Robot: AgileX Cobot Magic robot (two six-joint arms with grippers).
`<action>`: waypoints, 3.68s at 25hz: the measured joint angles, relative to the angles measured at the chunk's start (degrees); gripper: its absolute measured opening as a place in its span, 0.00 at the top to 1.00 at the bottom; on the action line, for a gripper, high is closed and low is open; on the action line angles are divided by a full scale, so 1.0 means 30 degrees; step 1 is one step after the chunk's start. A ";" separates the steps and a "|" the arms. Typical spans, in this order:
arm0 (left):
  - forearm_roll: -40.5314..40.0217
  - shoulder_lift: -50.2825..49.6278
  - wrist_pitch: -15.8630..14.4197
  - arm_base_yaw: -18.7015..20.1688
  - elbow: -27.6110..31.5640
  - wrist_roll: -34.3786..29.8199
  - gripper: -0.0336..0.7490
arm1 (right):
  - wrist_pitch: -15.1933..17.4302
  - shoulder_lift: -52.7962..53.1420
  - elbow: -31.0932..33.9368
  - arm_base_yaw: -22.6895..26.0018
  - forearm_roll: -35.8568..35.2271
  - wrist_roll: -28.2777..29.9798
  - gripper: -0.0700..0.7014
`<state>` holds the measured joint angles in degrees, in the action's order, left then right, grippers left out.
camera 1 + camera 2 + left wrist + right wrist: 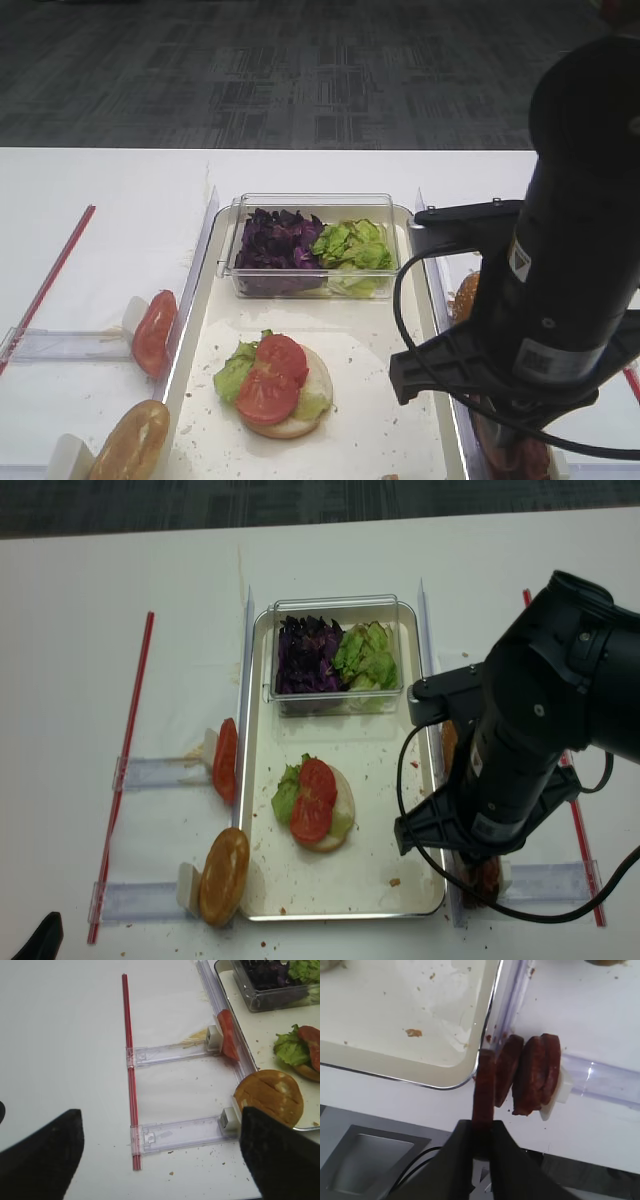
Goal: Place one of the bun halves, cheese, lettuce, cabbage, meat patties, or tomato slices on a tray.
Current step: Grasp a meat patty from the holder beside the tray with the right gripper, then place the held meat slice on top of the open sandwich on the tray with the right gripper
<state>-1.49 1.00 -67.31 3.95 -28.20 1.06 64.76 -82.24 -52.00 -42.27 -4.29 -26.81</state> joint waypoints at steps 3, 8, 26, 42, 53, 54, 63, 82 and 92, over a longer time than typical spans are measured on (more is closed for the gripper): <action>0.0000 0.0000 0.0000 0.0000 0.0000 0.0000 0.17 | -0.0538 0.0000 0.0000 0.0000 -0.0045 0.0689 0.74; 0.0000 0.0000 0.0000 0.0000 0.0000 0.0000 0.17 | -0.2197 0.0000 0.0000 0.0000 -0.1271 0.2949 0.74; 0.0000 0.0000 0.0000 0.0000 0.0000 0.0000 0.17 | -0.3557 -0.0901 0.0000 0.5123 -1.3895 1.7260 0.74; 0.0000 0.0000 0.0000 0.0000 0.0000 0.0000 0.17 | -0.0718 -0.5887 0.0000 0.5594 -2.3174 2.6925 0.74; 0.0000 0.0000 0.0000 0.0000 0.0000 0.0000 0.17 | 0.0445 -0.8640 -0.0168 0.7082 -2.5341 2.8743 0.74; 0.0000 0.0000 0.0000 0.0000 0.0000 0.0000 0.17 | 0.0447 -0.8833 -0.0168 0.7082 -2.5451 2.8826 0.74; 0.0000 0.0000 0.0000 0.0000 0.0000 0.0000 0.17 | 0.0447 -1.0512 -0.0168 0.7082 -2.6092 2.9487 0.74; 0.0000 0.0000 0.0000 0.0000 0.0000 0.0000 0.17 | 0.0413 -1.1319 -0.0208 0.7082 -2.6707 2.9870 0.74; 0.0000 0.0000 0.0000 0.0000 0.0000 0.0000 0.17 | -0.0162 -1.1319 -0.0208 0.7082 -2.6207 2.9593 0.74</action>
<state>-1.49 1.00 -67.31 3.95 -28.20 1.06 64.28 -116.19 -52.63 -21.03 -82.91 61.97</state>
